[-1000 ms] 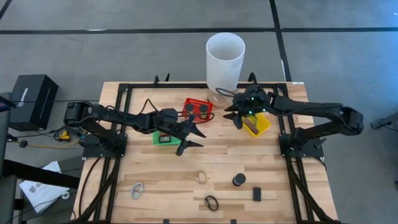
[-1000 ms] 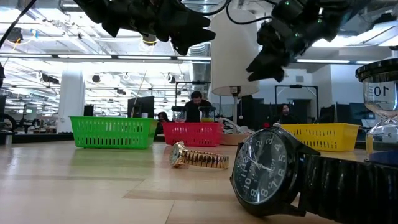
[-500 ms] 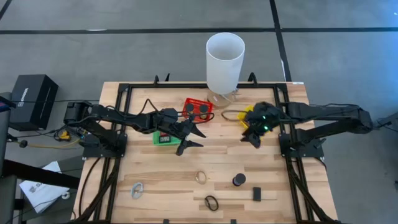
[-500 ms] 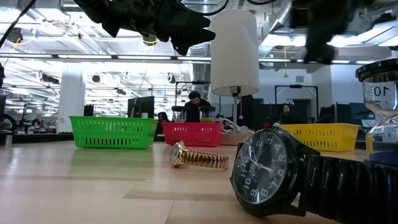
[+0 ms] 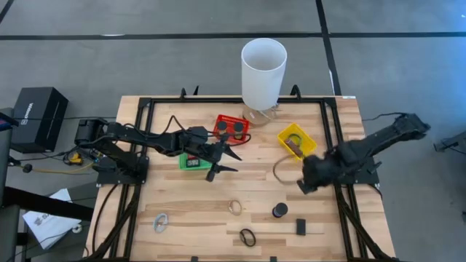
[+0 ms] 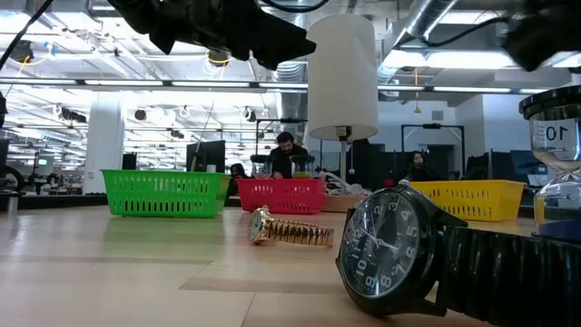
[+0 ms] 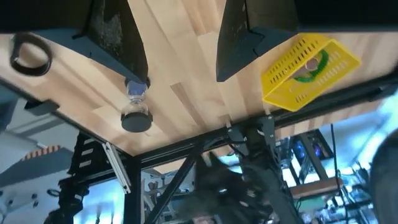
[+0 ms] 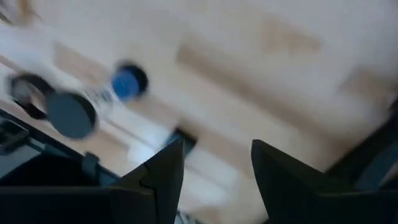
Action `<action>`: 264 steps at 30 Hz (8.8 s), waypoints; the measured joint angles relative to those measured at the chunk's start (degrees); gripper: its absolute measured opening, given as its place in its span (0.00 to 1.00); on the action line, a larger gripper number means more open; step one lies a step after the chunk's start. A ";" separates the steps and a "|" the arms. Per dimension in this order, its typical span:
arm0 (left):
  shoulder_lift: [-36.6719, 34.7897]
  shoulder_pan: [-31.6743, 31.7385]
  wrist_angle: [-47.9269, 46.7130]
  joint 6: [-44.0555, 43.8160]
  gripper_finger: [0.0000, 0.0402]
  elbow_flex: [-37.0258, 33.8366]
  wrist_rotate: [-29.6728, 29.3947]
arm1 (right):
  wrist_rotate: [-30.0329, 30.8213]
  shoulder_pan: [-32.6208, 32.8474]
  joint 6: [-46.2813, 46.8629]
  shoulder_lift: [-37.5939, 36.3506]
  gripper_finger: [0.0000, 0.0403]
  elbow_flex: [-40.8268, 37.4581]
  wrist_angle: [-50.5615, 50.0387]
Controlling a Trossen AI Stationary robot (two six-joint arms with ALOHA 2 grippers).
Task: Pick & Place Office items
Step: Put the black digital timer into the green bin
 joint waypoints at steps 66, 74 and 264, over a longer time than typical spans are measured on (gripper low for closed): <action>0.00 5.77 18.19 14.20 0.46 4.02 0.07 | -1.93 20.50 45.25 37.77 0.44 8.57 20.58; 0.00 5.75 18.12 14.20 0.46 4.02 0.02 | 0.72 20.43 45.25 37.77 0.44 8.57 20.95; 0.00 5.44 18.61 9.68 0.46 4.01 0.04 | 9.33 22.83 15.48 38.20 0.53 6.69 23.19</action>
